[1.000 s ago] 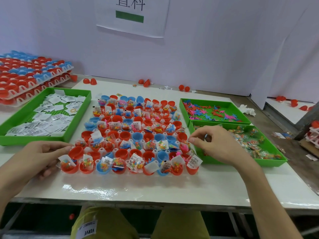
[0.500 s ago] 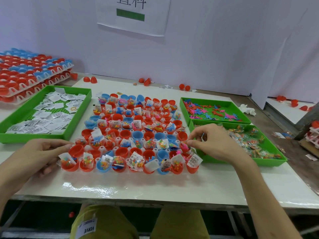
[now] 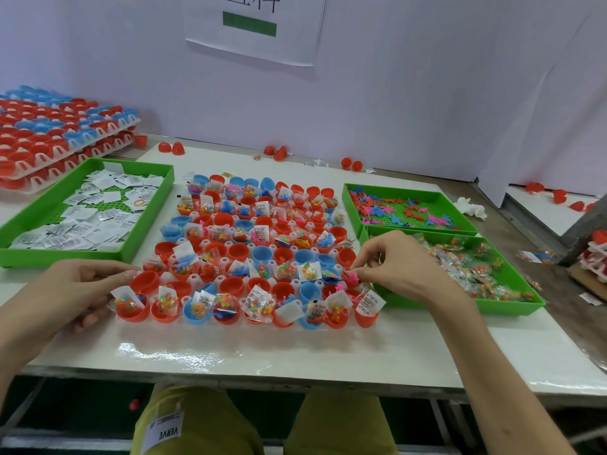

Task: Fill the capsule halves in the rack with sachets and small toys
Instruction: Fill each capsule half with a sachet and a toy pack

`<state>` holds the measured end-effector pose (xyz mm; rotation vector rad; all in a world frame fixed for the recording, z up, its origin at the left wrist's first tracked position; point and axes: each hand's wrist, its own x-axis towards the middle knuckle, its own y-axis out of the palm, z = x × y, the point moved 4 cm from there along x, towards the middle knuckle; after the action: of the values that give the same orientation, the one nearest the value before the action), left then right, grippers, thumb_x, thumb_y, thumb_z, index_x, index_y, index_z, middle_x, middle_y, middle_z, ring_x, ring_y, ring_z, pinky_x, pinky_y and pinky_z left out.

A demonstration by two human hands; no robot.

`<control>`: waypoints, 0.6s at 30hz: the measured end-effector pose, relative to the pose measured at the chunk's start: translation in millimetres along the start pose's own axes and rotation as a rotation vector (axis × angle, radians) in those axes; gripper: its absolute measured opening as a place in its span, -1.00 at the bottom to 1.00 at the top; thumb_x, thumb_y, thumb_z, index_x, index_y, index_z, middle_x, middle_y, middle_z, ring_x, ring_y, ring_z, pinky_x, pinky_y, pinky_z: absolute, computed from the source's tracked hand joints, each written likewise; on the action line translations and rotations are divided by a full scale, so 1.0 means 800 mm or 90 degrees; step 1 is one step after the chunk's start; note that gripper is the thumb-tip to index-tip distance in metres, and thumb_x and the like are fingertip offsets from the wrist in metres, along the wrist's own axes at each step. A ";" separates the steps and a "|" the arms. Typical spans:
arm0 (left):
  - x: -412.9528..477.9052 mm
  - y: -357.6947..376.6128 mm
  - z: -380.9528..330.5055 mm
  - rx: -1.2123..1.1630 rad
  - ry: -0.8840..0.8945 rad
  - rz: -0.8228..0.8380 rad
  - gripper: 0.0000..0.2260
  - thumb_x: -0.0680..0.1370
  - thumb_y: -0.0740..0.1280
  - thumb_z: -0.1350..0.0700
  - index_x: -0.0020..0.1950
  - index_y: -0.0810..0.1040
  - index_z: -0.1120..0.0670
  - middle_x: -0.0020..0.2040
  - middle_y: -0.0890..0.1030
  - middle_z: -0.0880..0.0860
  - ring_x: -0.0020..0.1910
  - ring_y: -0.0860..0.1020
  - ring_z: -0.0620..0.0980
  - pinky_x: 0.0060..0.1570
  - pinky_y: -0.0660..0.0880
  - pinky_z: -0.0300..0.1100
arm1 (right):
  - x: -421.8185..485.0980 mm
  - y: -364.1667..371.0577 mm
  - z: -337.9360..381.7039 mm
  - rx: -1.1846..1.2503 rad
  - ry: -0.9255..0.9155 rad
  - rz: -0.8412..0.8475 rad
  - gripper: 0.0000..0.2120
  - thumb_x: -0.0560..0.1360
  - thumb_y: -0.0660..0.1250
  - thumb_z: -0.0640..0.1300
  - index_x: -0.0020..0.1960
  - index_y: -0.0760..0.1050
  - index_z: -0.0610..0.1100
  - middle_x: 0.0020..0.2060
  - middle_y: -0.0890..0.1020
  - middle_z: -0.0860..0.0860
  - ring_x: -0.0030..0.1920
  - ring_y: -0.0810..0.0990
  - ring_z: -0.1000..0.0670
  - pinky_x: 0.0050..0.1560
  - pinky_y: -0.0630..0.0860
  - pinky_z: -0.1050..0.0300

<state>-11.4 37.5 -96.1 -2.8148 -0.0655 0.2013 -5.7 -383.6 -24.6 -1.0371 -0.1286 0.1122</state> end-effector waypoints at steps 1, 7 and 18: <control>0.000 0.000 0.000 -0.002 0.000 -0.001 -0.83 0.56 0.36 0.06 -0.10 0.71 -0.17 -0.36 0.50 0.28 -0.66 0.29 -0.03 -0.58 0.22 -0.39 | 0.001 0.000 -0.001 0.001 0.003 0.001 -0.74 0.40 0.54 -0.15 -0.39 0.60 0.10 -0.57 0.48 0.13 -0.51 0.39 0.18 -0.46 0.33 0.36; 0.004 -0.003 0.003 0.009 -0.003 -0.010 -0.84 0.57 0.36 0.06 -0.10 0.71 -0.17 -0.34 0.51 0.28 -0.66 0.30 -0.02 -0.58 0.24 -0.40 | 0.007 -0.002 0.000 -0.002 -0.002 0.003 -0.77 0.34 0.58 -0.15 -0.41 0.61 0.04 -0.61 0.46 0.19 -0.53 0.36 0.17 -0.45 0.32 0.33; 0.014 -0.009 0.018 0.058 -0.048 0.030 -0.85 0.59 0.32 0.13 0.09 0.65 0.13 -0.31 0.53 0.41 -0.53 0.39 0.01 -0.52 0.33 -0.34 | 0.021 -0.002 0.013 -0.130 0.010 0.036 -0.75 0.35 0.55 -0.16 -0.41 0.55 0.00 -0.54 0.47 0.16 -0.45 0.42 0.19 -0.34 0.35 0.27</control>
<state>-2.5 49.7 -108.4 -2.7196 -0.0072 0.3139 8.9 -373.3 -16.8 -1.2462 -0.0976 0.1433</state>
